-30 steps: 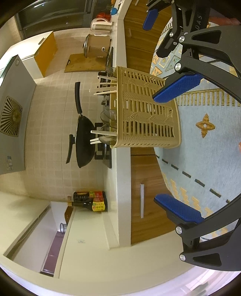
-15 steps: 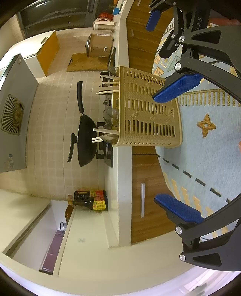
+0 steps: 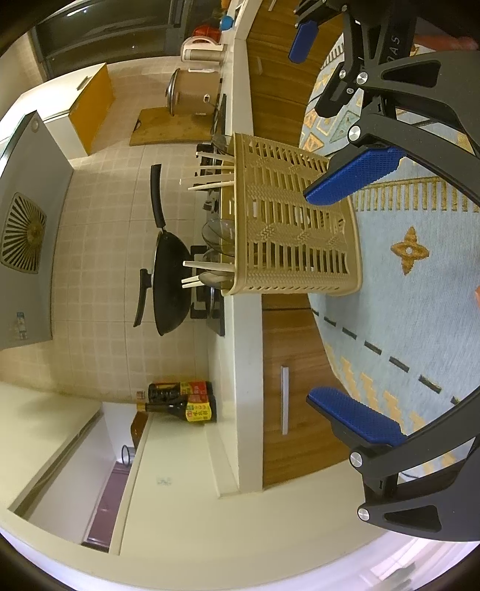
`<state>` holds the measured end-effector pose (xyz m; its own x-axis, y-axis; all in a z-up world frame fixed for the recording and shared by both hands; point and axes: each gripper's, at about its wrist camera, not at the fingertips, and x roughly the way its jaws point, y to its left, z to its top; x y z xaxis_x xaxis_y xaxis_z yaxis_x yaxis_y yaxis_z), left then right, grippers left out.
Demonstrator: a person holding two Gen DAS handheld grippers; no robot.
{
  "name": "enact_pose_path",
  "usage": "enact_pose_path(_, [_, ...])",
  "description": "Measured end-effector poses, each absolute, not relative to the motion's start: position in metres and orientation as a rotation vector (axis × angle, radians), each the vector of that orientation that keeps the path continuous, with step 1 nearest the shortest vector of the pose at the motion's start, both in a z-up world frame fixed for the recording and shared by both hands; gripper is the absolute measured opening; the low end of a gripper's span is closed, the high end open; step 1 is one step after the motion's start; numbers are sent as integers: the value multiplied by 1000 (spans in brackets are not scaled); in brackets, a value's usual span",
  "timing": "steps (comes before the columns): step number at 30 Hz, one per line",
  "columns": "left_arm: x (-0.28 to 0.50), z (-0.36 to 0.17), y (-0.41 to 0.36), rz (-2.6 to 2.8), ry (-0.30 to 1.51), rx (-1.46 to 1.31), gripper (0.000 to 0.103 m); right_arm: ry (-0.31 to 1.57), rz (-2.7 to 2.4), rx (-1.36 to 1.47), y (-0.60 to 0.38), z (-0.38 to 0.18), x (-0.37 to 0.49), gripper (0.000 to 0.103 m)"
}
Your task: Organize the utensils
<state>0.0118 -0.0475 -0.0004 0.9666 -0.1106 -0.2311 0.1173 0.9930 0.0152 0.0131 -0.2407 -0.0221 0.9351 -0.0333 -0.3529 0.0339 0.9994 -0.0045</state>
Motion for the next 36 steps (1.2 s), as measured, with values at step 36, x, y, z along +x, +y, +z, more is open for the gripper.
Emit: enact_pose_path(36, [12,-2,-46,-122,240,24,95,368,-36,2,-243,-23,14,95])
